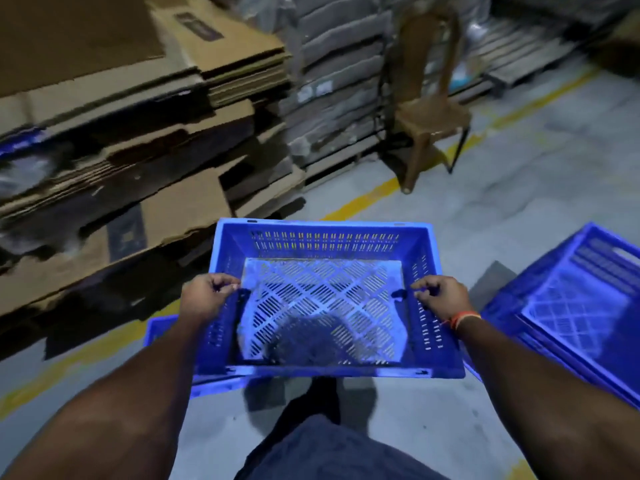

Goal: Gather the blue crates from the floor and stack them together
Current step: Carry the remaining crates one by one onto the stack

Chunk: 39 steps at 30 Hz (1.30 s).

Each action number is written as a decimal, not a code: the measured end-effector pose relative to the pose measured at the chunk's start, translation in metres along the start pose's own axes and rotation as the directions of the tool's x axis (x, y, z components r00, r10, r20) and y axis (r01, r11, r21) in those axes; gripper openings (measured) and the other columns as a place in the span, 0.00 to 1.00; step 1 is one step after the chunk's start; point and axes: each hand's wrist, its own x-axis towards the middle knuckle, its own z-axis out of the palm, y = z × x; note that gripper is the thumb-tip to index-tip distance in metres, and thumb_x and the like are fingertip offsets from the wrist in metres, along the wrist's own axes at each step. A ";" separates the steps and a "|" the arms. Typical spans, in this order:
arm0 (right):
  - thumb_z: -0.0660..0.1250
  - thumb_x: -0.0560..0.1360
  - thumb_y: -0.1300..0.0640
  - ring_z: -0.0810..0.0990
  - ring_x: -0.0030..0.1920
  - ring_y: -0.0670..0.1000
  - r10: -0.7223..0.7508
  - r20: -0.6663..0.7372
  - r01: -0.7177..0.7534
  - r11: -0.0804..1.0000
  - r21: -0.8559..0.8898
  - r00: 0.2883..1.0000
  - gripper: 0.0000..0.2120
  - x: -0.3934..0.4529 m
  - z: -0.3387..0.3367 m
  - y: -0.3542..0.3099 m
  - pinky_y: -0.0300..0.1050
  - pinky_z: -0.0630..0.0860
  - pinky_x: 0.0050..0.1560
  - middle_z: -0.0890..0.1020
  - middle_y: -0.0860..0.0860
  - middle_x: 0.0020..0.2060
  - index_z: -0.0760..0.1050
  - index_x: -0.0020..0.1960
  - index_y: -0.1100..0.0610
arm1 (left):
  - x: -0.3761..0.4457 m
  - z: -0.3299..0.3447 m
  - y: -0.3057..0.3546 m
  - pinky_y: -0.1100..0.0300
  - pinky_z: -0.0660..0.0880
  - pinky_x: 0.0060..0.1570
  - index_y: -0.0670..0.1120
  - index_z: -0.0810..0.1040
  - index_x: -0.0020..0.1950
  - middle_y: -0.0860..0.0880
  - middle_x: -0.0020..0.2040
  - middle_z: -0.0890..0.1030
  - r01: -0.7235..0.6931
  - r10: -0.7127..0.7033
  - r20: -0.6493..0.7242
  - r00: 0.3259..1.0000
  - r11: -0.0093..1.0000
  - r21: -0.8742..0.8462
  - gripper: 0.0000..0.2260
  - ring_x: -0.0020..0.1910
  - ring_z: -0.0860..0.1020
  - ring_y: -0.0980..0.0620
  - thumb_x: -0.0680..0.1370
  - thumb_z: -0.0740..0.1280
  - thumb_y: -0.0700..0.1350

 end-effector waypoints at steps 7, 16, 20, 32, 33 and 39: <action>0.73 0.70 0.64 0.75 0.32 0.49 0.169 -0.127 -0.164 0.985 0.051 0.977 0.06 0.075 -0.055 0.035 0.26 0.68 0.32 0.79 0.55 0.30 0.83 0.45 0.55 | 0.149 0.074 0.099 0.61 0.71 0.45 0.49 0.87 0.46 0.49 0.44 0.87 -0.128 0.131 0.182 0.974 0.991 -0.030 0.03 0.45 0.82 0.54 0.74 0.74 0.45; 0.74 0.68 0.61 0.81 0.33 0.45 0.356 -0.298 -0.331 0.934 0.132 0.886 0.09 0.146 -0.142 0.077 0.34 0.72 0.38 0.85 0.51 0.34 0.82 0.41 0.47 | 0.292 0.150 0.266 0.57 0.76 0.44 0.50 0.87 0.46 0.50 0.41 0.87 -0.379 0.365 0.341 0.866 0.925 -0.027 0.03 0.41 0.83 0.52 0.73 0.74 0.45; 0.74 0.69 0.62 0.77 0.26 0.35 0.432 -0.333 -0.368 0.898 0.242 0.838 0.07 0.179 -0.172 0.104 0.24 0.69 0.31 0.84 0.53 0.33 0.83 0.43 0.51 | 0.343 0.195 0.341 0.57 0.76 0.44 0.51 0.86 0.43 0.51 0.39 0.86 -0.450 0.440 0.410 0.799 0.890 -0.077 0.03 0.40 0.83 0.50 0.74 0.74 0.43; 0.73 0.70 0.62 0.78 0.25 0.44 0.556 -0.396 -0.397 0.818 0.417 0.731 0.07 0.282 -0.258 0.217 0.41 0.75 0.34 0.78 0.44 0.23 0.84 0.43 0.50 | 0.445 0.326 0.561 0.57 0.77 0.45 0.52 0.86 0.44 0.54 0.41 0.85 -0.593 0.541 0.532 0.651 0.800 -0.090 0.01 0.41 0.82 0.53 0.74 0.74 0.46; 0.73 0.70 0.61 0.78 0.25 0.45 0.574 -0.405 -0.413 0.809 0.419 0.712 0.07 0.286 -0.263 0.223 0.42 0.76 0.34 0.78 0.43 0.23 0.84 0.43 0.49 | 0.451 0.334 0.577 0.58 0.76 0.45 0.51 0.86 0.45 0.53 0.41 0.85 -0.608 0.555 0.537 0.635 0.788 -0.095 0.02 0.41 0.82 0.54 0.74 0.74 0.45; 0.74 0.70 0.60 0.81 0.27 0.47 0.704 -0.450 -0.495 0.708 0.504 0.550 0.08 0.305 -0.273 0.246 0.49 0.81 0.37 0.80 0.47 0.26 0.84 0.42 0.47 | 0.497 0.402 0.671 0.63 0.77 0.46 0.59 0.83 0.38 0.58 0.41 0.86 -0.700 0.605 0.638 0.477 0.701 -0.141 0.07 0.43 0.82 0.62 0.74 0.75 0.48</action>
